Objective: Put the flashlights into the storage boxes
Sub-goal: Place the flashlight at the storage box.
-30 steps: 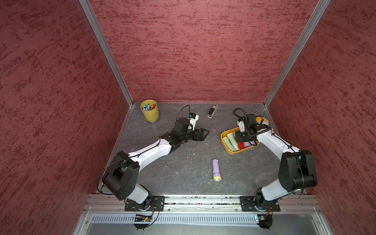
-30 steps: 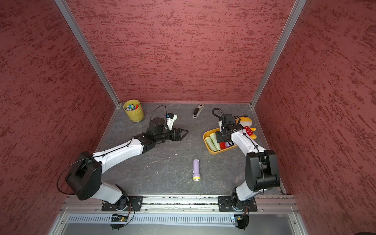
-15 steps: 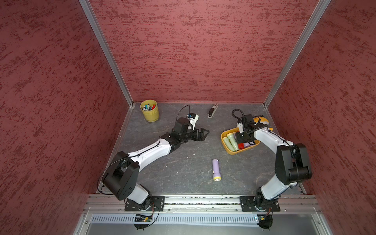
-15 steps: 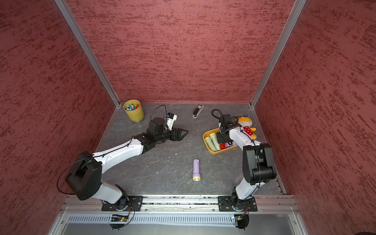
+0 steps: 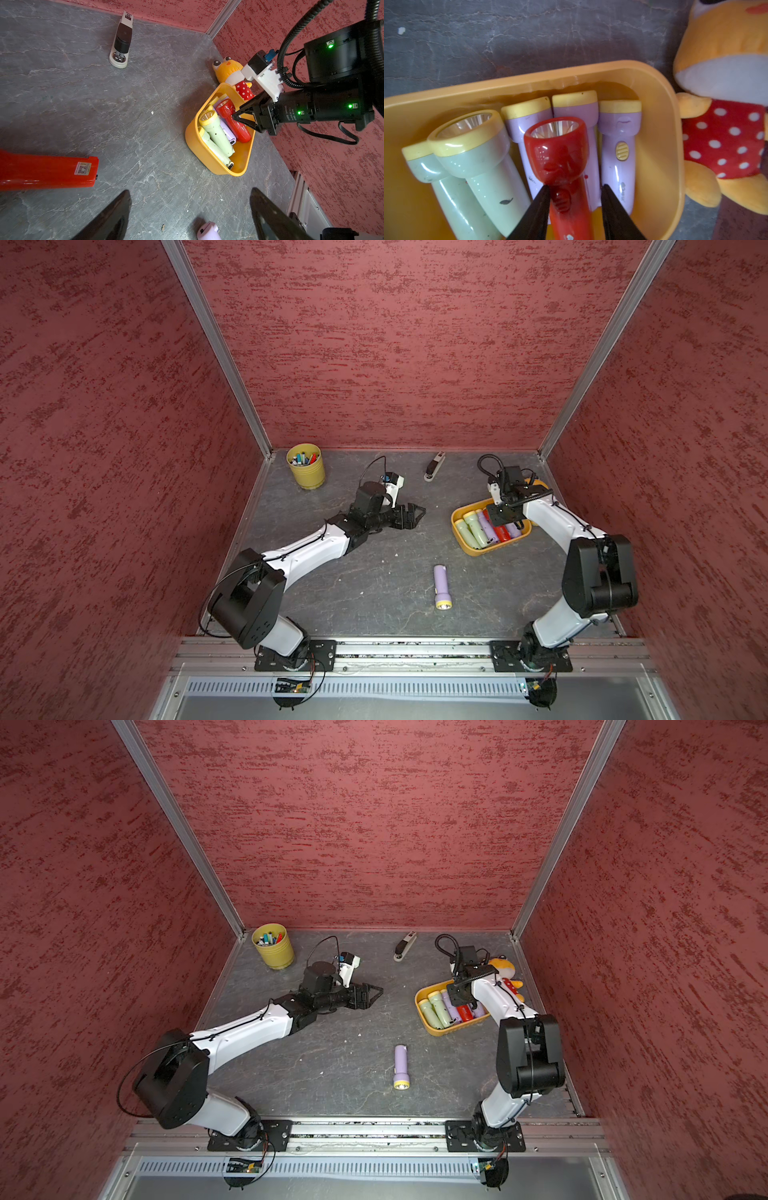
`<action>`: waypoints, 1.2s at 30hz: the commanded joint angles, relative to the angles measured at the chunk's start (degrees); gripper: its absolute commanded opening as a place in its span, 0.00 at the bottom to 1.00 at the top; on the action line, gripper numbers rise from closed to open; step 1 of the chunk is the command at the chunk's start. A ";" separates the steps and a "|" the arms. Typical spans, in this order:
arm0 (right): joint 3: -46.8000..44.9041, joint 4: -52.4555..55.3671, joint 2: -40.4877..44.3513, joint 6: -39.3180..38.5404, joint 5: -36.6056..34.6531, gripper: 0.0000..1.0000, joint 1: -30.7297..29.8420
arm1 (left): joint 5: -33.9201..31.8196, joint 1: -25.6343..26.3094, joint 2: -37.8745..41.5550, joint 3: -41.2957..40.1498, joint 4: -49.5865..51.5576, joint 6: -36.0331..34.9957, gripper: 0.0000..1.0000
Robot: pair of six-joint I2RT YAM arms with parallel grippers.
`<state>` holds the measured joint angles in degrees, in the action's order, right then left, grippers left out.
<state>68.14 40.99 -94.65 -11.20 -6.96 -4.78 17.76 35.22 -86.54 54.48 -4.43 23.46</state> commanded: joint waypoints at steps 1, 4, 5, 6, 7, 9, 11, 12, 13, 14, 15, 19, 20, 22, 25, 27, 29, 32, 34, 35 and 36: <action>2.01 2.66 -1.71 -3.36 -3.89 0.43 1.40 | -0.09 -0.49 1.37 -0.58 -1.09 -1.16 0.89; 2.60 3.29 -2.80 -3.71 -4.65 0.44 1.83 | -0.13 -0.75 1.73 -0.86 -1.02 -1.27 0.89; 2.68 3.30 -2.99 -3.66 -5.04 0.45 1.89 | -0.10 -0.77 1.81 -0.93 -1.02 -1.31 0.89; 2.98 3.53 -3.29 -3.59 -5.40 0.44 2.09 | -0.11 -0.77 1.81 -0.95 -1.02 -1.31 0.89; 3.34 3.89 -3.35 -3.43 -5.32 0.45 2.08 | -0.09 -0.77 1.77 -0.95 -1.03 -1.27 0.89; 3.67 4.05 -2.51 -3.37 -3.30 0.45 2.13 | 0.08 -0.77 1.73 -0.86 -1.18 -1.14 0.89; 3.52 3.55 -0.70 -3.17 -0.39 0.47 2.12 | 0.25 -0.77 1.64 -0.69 -1.47 -1.05 0.89; 3.20 3.04 0.76 -3.06 0.39 0.48 2.12 | 0.26 -0.77 1.48 -0.65 -1.70 -1.05 0.89; 2.85 2.66 2.01 -2.74 0.54 0.49 2.12 | 0.35 -0.77 1.31 -0.53 -1.96 -0.93 0.89; 2.58 2.48 2.96 -2.36 0.38 0.50 2.12 | 0.47 -0.77 1.08 -0.39 -2.14 -0.86 0.89; 2.30 2.26 4.08 -2.05 0.26 0.50 2.07 | 0.73 -0.77 0.82 -0.14 -2.17 -0.88 0.89; 1.90 3.08 6.23 0.67 -0.04 0.53 2.20 | 1.58 -0.68 -0.32 0.89 -2.40 -0.76 0.89; 2.06 3.67 6.23 1.53 0.24 0.54 2.16 | 1.74 -0.64 -0.46 0.95 -2.67 -0.62 0.89; 1.38 3.95 6.21 3.92 1.65 0.54 2.21 | 2.14 -0.59 -0.86 1.14 -3.13 -0.07 0.89; -1.00 2.00 6.58 6.15 3.04 0.55 2.18 | 2.72 -0.51 -1.00 1.42 -3.22 0.10 0.89; -2.02 1.38 5.95 7.42 3.42 0.57 2.21 | 2.67 -0.42 -0.93 1.51 -3.22 0.00 0.89; -2.30 1.37 4.74 8.46 3.46 0.57 2.18 | 2.63 -0.42 -0.91 1.51 -3.24 -0.03 0.89; -2.75 0.84 3.01 8.88 3.48 0.56 2.20 | 2.63 -0.42 -0.71 1.61 -2.79 -0.41 0.89; -3.00 0.67 2.07 8.67 3.19 0.54 2.21 | 2.39 -0.42 -0.39 1.21 -2.74 -0.52 0.89; -3.08 0.59 1.85 8.47 3.17 0.54 2.15 | 2.23 -0.42 -0.22 0.86 -2.85 -0.52 0.89; -3.18 0.34 1.58 8.15 3.24 0.53 2.27 | 2.04 -0.42 -0.04 0.57 -2.92 -0.50 0.89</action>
<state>65.69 42.59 -92.36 -4.03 -4.51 -2.79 19.44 34.68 -87.09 54.74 -6.48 23.53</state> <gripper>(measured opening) 0.533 0.891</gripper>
